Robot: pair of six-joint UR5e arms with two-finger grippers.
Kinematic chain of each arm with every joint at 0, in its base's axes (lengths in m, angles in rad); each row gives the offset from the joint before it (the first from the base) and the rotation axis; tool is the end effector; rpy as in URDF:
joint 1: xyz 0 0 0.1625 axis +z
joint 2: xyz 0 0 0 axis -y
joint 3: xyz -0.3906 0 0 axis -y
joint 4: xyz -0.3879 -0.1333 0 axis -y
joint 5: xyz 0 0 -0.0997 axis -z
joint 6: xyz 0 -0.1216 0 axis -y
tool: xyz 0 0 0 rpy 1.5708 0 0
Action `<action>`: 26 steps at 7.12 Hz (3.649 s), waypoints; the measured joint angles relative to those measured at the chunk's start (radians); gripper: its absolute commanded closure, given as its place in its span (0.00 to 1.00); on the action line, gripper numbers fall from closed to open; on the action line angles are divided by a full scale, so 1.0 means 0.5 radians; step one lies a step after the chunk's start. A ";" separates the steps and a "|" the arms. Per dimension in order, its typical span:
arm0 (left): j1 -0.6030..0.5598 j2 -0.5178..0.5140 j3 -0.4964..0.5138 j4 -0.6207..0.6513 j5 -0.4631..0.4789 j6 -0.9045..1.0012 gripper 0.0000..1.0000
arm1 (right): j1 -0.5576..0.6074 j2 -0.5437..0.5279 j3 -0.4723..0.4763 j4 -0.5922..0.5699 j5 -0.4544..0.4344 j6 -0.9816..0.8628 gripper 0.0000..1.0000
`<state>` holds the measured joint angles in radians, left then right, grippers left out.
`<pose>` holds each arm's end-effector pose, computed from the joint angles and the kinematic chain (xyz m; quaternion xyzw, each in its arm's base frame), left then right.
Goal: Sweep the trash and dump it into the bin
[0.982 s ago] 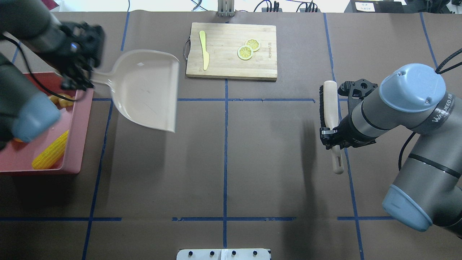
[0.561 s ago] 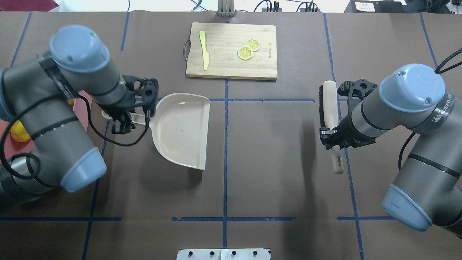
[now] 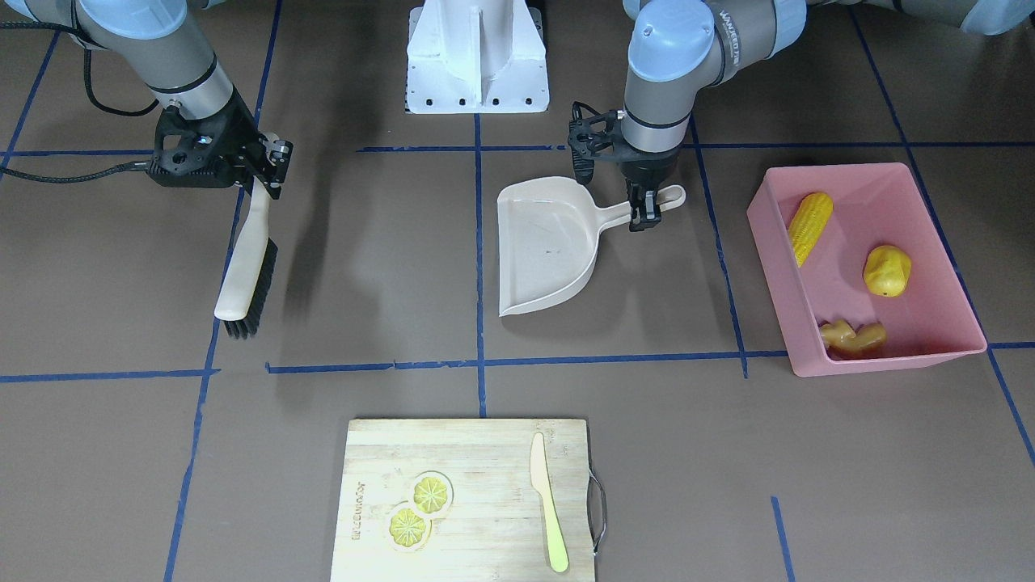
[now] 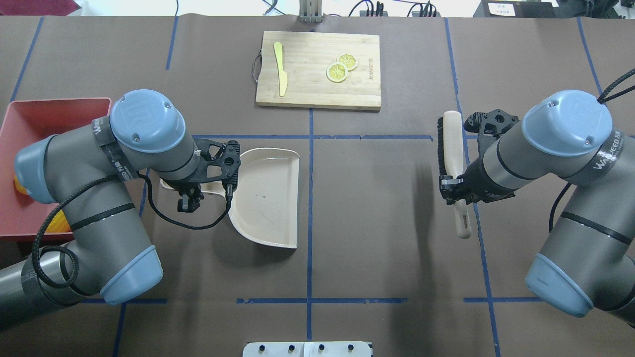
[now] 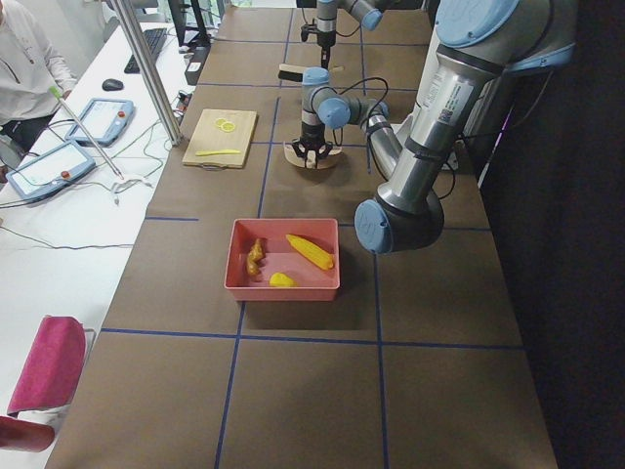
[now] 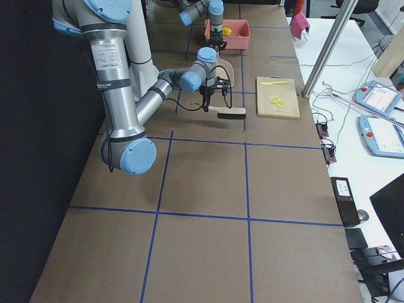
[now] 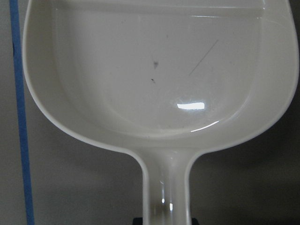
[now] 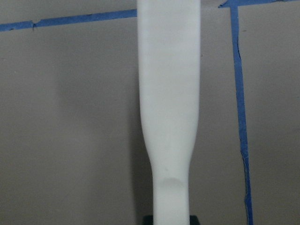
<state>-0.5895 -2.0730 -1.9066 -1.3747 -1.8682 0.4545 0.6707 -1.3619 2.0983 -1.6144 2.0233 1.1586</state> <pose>0.4419 -0.4131 0.2500 0.2646 0.2170 0.6525 0.6761 -0.3536 -0.3828 0.3046 -0.0103 -0.3923 0.0426 0.9188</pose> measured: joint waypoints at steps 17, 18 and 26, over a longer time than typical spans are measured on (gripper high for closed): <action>-1.451 0.472 0.469 0.022 -0.630 -0.066 0.00 | 0.387 -1.148 -0.356 1.231 0.419 -0.521 0.91; -1.509 0.484 0.533 0.019 -0.737 -0.172 0.00 | 0.387 -1.155 -0.426 1.317 0.420 -0.522 0.83; -1.933 0.641 0.699 0.005 -0.942 -0.454 0.00 | 0.999 -1.142 -0.475 1.220 0.655 -0.804 0.00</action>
<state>-1.5560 -1.7527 -1.5570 -1.3720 -2.3390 0.2278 1.1702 -1.9330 1.8606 -1.0045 2.3510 0.7565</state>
